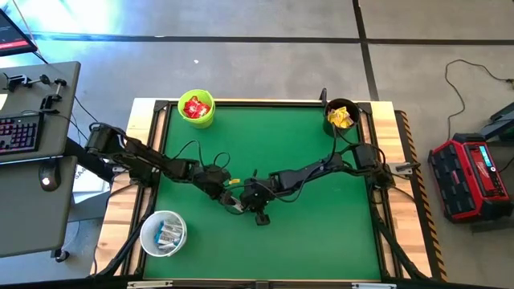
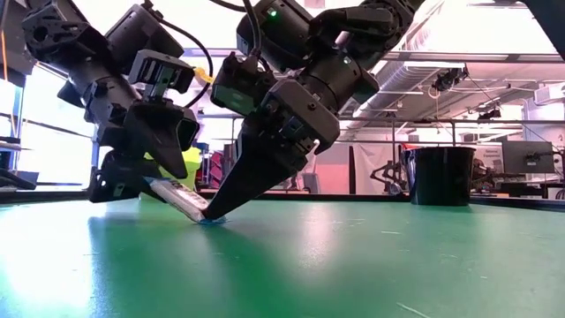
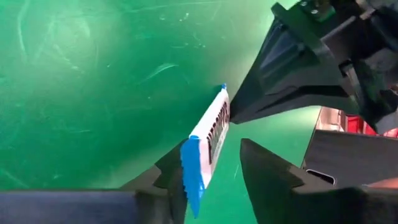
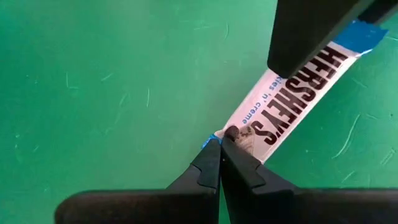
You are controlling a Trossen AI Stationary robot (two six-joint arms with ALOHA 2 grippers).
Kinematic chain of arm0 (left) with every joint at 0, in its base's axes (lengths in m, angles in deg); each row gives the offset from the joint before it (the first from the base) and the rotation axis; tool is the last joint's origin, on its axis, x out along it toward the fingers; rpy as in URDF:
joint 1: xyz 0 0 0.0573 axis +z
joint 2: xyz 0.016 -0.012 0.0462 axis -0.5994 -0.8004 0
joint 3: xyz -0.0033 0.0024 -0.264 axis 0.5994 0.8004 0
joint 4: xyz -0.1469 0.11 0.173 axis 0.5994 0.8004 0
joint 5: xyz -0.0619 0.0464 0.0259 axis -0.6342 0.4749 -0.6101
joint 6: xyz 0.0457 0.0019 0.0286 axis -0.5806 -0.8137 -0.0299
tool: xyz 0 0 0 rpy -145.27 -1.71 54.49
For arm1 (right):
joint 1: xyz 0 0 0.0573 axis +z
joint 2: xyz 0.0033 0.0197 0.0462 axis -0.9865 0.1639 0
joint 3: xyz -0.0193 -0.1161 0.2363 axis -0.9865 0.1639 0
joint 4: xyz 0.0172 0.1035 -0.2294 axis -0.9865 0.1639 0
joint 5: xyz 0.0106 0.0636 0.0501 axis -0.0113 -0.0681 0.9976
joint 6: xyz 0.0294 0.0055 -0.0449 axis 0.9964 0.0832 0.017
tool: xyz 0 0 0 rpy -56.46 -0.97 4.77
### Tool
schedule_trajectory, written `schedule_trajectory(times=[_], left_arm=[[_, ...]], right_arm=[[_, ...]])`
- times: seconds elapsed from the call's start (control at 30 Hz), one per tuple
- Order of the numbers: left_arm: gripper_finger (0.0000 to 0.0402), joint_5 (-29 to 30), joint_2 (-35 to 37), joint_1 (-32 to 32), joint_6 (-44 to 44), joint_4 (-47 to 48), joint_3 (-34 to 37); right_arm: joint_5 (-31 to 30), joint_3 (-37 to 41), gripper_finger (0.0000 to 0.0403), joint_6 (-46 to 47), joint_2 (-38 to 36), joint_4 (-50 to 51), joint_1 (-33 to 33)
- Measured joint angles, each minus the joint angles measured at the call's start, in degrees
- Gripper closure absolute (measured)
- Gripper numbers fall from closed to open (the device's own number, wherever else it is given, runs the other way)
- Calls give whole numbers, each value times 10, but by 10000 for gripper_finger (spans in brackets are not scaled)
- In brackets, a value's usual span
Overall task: Sort candy by brand, put in halloween buckets
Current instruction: Put the white chocolate into the white bucket
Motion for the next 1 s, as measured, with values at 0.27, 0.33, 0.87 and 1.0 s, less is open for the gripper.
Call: schedule_trajectory(times=[0.27, 0.33, 0.87, 1.0], left_arm=[[350, 11, 0, 0, -16, 0, 0], [369, 9, 0, 0, -26, -2, 0], [386, -6, 26, 12, -57, 13, -1], [386, -14, 76, 12, -66, 50, -2]], right_arm=[[-2, 0, 403, -4, 0, 0, 0], [-2, 0, 403, -4, 0, -1, 0], [-34, 0, 403, 22, -61, 26, 0], [-58, 0, 403, 26, -87, 28, 0]])
